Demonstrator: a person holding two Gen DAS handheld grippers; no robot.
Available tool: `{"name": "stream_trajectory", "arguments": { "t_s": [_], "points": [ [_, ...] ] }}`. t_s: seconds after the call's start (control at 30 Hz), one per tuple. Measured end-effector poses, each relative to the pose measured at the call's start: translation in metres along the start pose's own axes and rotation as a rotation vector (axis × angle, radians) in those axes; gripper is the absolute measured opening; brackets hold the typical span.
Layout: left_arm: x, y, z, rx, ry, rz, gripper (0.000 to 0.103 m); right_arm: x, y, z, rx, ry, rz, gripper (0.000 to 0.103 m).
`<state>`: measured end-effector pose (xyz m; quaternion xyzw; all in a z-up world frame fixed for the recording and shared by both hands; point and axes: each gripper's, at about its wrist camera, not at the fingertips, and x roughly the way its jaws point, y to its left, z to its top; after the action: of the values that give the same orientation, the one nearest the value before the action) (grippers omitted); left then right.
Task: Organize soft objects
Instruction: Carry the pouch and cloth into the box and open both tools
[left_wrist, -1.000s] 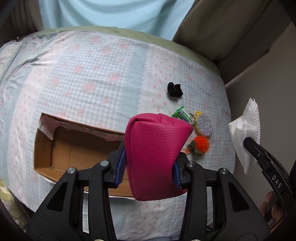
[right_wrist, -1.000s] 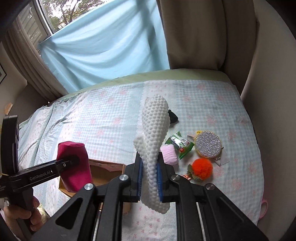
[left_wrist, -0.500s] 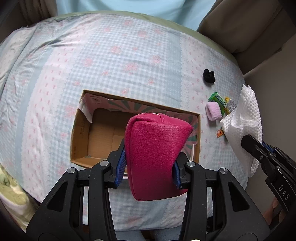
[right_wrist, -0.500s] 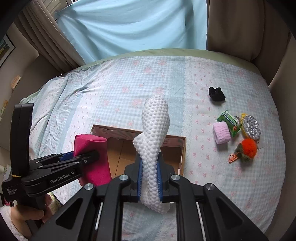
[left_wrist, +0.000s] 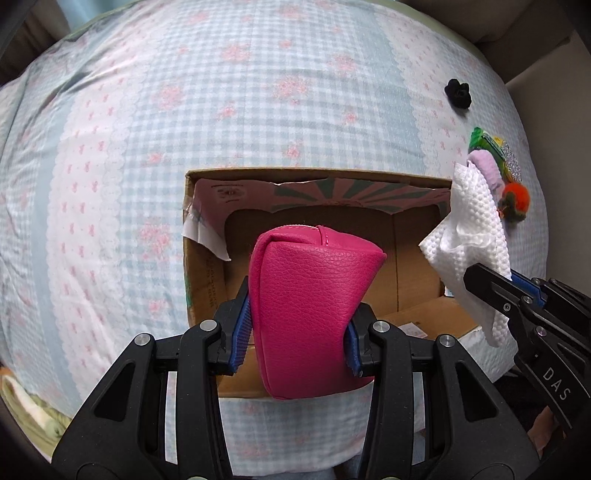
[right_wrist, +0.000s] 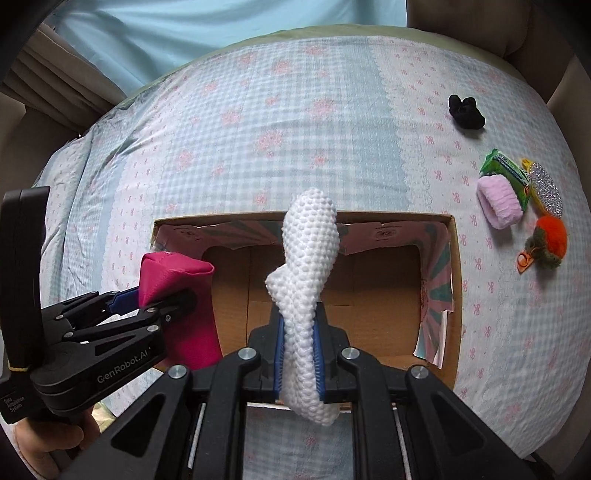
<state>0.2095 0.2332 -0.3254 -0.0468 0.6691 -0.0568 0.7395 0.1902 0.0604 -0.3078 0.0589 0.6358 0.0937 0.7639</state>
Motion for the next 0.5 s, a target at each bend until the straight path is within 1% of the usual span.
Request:
{"name": "stream_trajectory", "arguments": {
  "t_s": [0.1, 0.27, 0.37, 0.5],
  "points": [
    [0.020, -0.003, 0.006, 0.029, 0.033, 0.008, 0.038, 0.023, -0.008, 0.006, 0.036, 0.047, -0.011, 0.013],
    [0.048, -0.010, 0.010, 0.056, 0.092, 0.014, 0.037, 0.054, -0.020, 0.010, 0.072, 0.142, -0.004, 0.013],
    [0.061, -0.017, 0.007, 0.079, 0.134, 0.016, 0.036, 0.061, -0.027, 0.010, 0.103, 0.165, -0.001, 0.013],
    [0.070, -0.027, 0.005, 0.130, 0.149, 0.039, 0.037, 0.071, -0.037, 0.012, 0.129, 0.197, 0.020, 0.013]
  ]
}}
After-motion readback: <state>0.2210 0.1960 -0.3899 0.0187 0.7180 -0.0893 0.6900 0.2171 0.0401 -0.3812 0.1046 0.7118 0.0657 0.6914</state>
